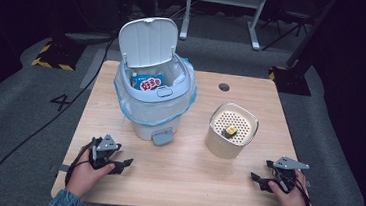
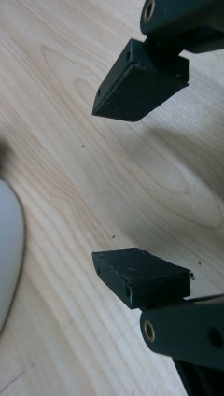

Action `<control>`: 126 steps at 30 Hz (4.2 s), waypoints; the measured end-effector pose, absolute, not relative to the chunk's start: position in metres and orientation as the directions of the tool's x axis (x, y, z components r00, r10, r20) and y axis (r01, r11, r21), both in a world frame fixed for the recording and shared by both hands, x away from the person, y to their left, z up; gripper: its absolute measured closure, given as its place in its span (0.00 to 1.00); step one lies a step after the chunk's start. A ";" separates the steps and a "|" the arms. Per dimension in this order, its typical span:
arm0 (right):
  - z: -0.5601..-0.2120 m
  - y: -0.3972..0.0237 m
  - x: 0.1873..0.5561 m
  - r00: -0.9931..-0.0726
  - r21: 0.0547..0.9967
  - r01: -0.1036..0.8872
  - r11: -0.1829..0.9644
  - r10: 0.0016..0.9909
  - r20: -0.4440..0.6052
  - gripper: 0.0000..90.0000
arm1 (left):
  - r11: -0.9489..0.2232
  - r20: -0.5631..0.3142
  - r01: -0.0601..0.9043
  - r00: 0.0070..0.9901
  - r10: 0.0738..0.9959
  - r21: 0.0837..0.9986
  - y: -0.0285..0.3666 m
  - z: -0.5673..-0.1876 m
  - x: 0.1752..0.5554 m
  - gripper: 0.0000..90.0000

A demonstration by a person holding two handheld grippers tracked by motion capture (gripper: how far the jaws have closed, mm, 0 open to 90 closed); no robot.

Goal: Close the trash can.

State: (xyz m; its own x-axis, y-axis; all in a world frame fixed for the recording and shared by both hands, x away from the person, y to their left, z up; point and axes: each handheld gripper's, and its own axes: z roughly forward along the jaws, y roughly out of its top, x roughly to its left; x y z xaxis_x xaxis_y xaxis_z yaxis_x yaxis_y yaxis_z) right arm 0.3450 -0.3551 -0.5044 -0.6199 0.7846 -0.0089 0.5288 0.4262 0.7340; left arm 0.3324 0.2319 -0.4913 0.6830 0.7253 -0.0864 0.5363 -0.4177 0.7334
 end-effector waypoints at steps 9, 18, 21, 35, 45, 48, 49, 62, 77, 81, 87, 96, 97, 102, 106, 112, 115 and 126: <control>-0.504 -0.355 0.345 -0.619 0.734 0.529 0.425 0.785 -0.009 0.15 | -0.361 -0.150 0.530 0.696 0.702 0.767 0.249 -0.445 0.333 0.35; -0.504 -0.355 0.344 -0.620 0.735 0.529 0.425 0.785 -0.008 0.16 | -0.377 -0.095 0.473 0.713 0.694 0.796 0.261 -0.405 0.334 0.37; -0.504 -0.355 0.344 -0.620 0.735 0.528 0.425 0.785 -0.008 0.16 | -0.362 -0.091 0.455 0.714 0.694 0.813 0.264 -0.395 0.336 0.36; -0.504 -0.355 0.344 -0.620 0.735 0.528 0.425 0.784 -0.008 0.16 | -0.283 -0.085 0.352 0.747 0.659 0.892 0.270 -0.338 0.352 0.32; -0.504 -0.355 0.344 -0.620 0.736 0.528 0.425 0.784 -0.008 0.16 | -0.244 -0.042 0.276 0.738 0.673 0.930 0.267 -0.307 0.368 0.28; -0.504 -0.355 0.344 -0.620 0.736 0.528 0.425 0.784 -0.008 0.16 | -0.211 -0.054 0.267 0.729 0.683 0.940 0.267 -0.299 0.374 0.31; -0.504 -0.355 0.344 -0.620 0.736 0.528 0.425 0.784 -0.008 0.16 | -0.203 -0.053 0.261 0.725 0.686 0.944 0.267 -0.297 0.376 0.32; -0.504 -0.355 0.344 -0.620 0.736 0.528 0.425 0.784 -0.008 0.16 | -0.122 -0.054 0.211 0.677 0.734 0.970 0.266 -0.263 0.403 0.38; -0.504 -0.355 0.344 -0.620 0.736 0.528 0.425 0.784 -0.008 0.16 | -0.138 -0.025 0.217 0.613 0.789 0.967 0.262 -0.242 0.441 0.36; -0.504 -0.355 0.344 -0.620 0.736 0.528 0.425 0.784 -0.008 0.16 | -0.166 0.010 0.214 0.586 0.810 0.963 0.258 -0.239 0.450 0.36; -0.504 -0.355 0.344 -0.620 0.736 0.528 0.424 0.784 -0.007 0.16 | -0.162 0.006 0.219 0.579 0.816 0.962 0.253 -0.240 0.464 0.36; -0.504 -0.355 0.344 -0.620 0.736 0.528 0.424 0.784 -0.007 0.16 | -0.154 -0.017 0.224 0.616 0.788 0.962 0.245 -0.241 0.473 0.38; -0.504 -0.355 0.344 -0.620 0.736 0.528 0.425 0.784 -0.008 0.16 | -0.152 -0.021 0.226 0.617 0.786 0.962 0.246 -0.241 0.473 0.39; -0.504 -0.355 0.344 -0.620 0.736 0.528 0.425 0.784 -0.008 0.16 | -0.160 -0.021 0.223 0.640 0.768 0.962 0.247 -0.242 0.467 0.47; -0.504 -0.355 0.344 -0.620 0.736 0.527 0.425 0.784 -0.008 0.16 | -0.161 -0.044 0.237 0.675 0.736 0.958 0.246 -0.242 0.455 0.47; -0.504 -0.355 0.344 -0.620 0.736 0.528 0.425 0.784 -0.008 0.16 | -0.208 -0.023 0.235 0.712 0.702 0.949 0.235 -0.247 0.437 0.41; -0.504 -0.355 0.344 -0.620 0.736 0.528 0.425 0.784 -0.008 0.16 | -0.203 -0.035 0.231 0.736 0.676 0.951 0.231 -0.250 0.431 0.43; -0.504 -0.355 0.344 -0.620 0.736 0.527 0.425 0.784 -0.008 0.16 | -0.236 -0.082 0.290 0.774 0.628 0.928 0.209 -0.266 0.426 0.52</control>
State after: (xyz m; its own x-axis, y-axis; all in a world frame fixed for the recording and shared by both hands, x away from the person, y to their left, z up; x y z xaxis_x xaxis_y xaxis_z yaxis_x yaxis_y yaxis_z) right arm 0.3438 -0.3551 -0.5044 -0.6205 0.7842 -0.0079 0.5274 0.4247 0.7358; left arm 0.4264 0.2094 -0.2655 0.7742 0.6277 -0.0819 0.2896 -0.2361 0.9276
